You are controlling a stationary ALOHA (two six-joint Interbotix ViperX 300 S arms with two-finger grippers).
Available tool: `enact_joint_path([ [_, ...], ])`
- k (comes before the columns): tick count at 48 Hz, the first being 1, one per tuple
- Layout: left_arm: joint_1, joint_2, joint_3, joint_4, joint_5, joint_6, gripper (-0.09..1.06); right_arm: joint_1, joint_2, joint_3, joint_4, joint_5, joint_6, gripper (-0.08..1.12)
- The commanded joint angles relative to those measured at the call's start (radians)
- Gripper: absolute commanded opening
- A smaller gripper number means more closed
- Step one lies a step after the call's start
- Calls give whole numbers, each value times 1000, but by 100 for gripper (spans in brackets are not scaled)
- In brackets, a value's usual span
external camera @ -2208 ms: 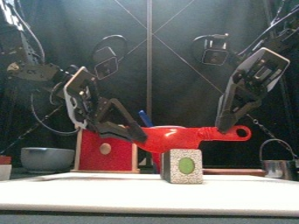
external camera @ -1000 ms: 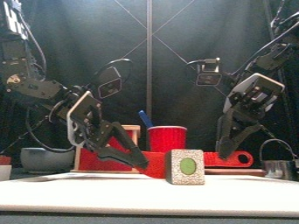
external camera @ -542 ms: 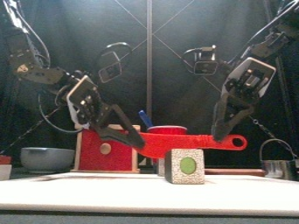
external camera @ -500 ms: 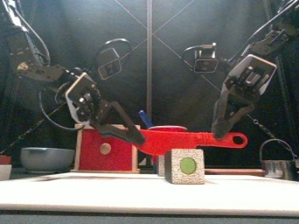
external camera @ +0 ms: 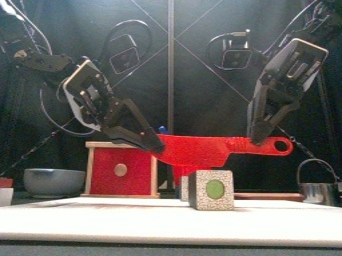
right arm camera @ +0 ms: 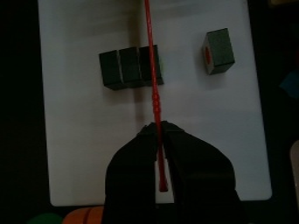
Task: Cut the sushi into 4 pieces with the knife
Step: Cut the sushi into 4 pieces
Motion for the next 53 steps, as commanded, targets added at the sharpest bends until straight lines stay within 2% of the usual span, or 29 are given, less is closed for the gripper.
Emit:
enact_joint_path([
  [1,-17,2,-26,-11,-6,3,19,6,-18,-29,3,15,2,11],
  [8,-31,18,-44,-12,-6,2,19,11,-12,-37,5,29,2,11],
  [14,-51,23,-48,-29,-6,3,19,17,-6,-43,3,31,2,11],
  [18,-52,28,-48,-41,-6,3,19,17,0,-48,-5,31,2,11],
  [33,-51,75,-49,-41,-12,3,19,11,32,-44,-23,35,-2,11],
  [39,-51,115,-48,-43,-12,2,19,11,92,-29,-15,6,-2,11],
  [46,-49,193,-54,-78,-14,2,19,11,199,-17,-11,-57,-2,11],
  [53,-41,218,-63,-112,-14,5,19,11,241,-26,-5,-67,-2,11],
])
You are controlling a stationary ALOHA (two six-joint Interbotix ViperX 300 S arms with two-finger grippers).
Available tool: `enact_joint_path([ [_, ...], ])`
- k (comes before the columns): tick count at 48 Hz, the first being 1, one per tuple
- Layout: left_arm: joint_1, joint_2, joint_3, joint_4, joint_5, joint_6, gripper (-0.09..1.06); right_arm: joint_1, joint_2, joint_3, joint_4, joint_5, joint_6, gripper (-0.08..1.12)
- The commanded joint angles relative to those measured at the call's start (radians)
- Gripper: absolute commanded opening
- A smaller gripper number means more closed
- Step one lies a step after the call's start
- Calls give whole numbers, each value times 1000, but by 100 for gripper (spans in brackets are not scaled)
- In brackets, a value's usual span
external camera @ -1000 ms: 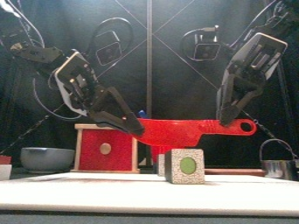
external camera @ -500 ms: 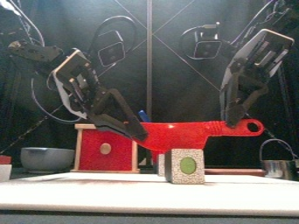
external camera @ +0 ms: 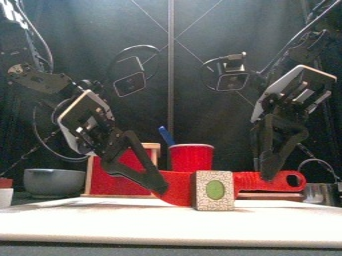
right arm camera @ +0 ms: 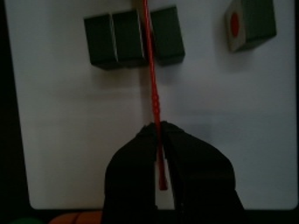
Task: Cut the sushi into 4 pieces with the knife
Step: Cut the sushi into 4 pieces
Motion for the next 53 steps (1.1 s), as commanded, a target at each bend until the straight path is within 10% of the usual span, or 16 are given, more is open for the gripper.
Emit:
enact_joint_path([
  [1,12,25,-18,-14,9,3,19,-3,48,-8,2,-17,3,11],
  [24,98,-101,3,67,20,40,19,-81,-91,-15,-66,52,3,11],
  [53,31,-247,5,57,29,84,19,-46,-230,-71,-6,166,8,11],
])
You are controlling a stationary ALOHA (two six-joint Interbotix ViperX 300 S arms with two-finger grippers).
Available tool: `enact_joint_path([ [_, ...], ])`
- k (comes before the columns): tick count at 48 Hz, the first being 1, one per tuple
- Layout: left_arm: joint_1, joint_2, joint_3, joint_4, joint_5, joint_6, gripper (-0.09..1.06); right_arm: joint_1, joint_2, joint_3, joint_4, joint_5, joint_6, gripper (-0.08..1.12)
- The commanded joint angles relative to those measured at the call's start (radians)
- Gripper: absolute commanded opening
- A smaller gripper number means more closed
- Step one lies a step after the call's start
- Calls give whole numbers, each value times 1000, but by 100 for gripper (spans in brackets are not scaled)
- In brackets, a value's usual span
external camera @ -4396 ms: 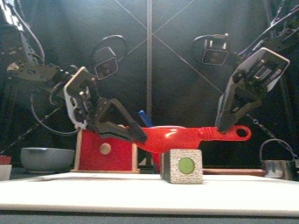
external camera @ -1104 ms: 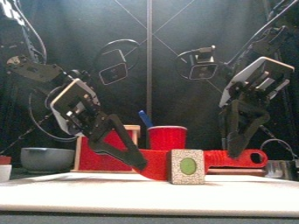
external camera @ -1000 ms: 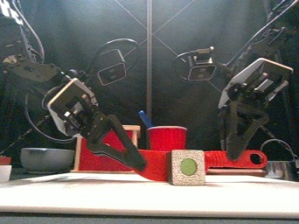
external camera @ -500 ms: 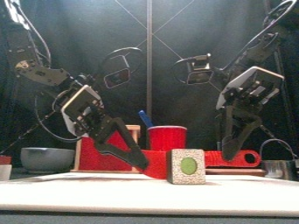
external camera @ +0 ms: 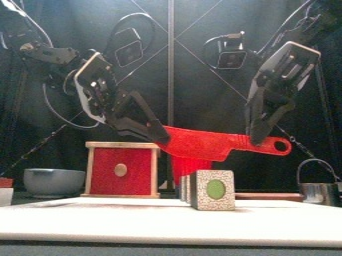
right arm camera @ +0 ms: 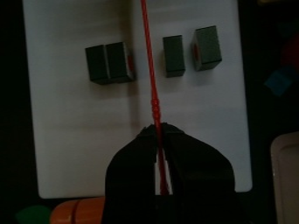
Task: Cut the sushi into 4 pieces with the knife
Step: Cut the sushi into 4 pieces
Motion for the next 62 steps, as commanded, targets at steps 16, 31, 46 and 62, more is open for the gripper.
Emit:
enact_joint_path([
  [16,-86,5,-37,-84,-5,0,19,61,3,-66,46,40,3,11],
  [31,-124,78,-66,-140,0,0,19,98,57,-67,67,37,3,11],
  [46,-117,97,-63,-140,0,0,19,81,60,-67,18,35,2,11],
  [62,-117,166,-57,-176,0,0,19,83,130,-57,23,3,0,11],
])
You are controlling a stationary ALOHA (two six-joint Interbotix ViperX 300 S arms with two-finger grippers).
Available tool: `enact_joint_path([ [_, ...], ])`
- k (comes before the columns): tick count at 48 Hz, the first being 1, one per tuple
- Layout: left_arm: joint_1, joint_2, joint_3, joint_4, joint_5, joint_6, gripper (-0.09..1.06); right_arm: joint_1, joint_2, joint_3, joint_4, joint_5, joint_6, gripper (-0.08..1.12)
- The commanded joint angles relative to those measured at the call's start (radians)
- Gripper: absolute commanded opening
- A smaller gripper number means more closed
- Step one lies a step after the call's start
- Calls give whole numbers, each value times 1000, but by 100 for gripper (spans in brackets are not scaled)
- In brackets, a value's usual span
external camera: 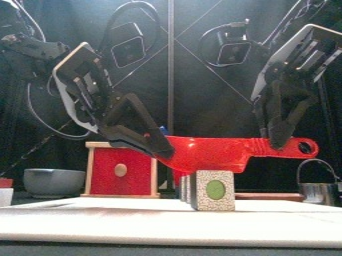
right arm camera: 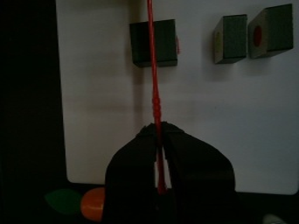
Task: Cut the sushi into 4 pieces with the knife
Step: Cut the sushi into 4 pieces
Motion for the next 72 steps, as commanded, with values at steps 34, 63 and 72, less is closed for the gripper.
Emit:
enact_joint_path([
  [34,28,-66,3,12,11,8,19,-12,-20,-26,-17,-20,-3,11],
  [63,31,25,9,28,12,2,19,-11,52,5,11,-81,-3,11],
  [72,31,69,8,6,12,2,19,-12,97,31,31,-118,-3,11],
])
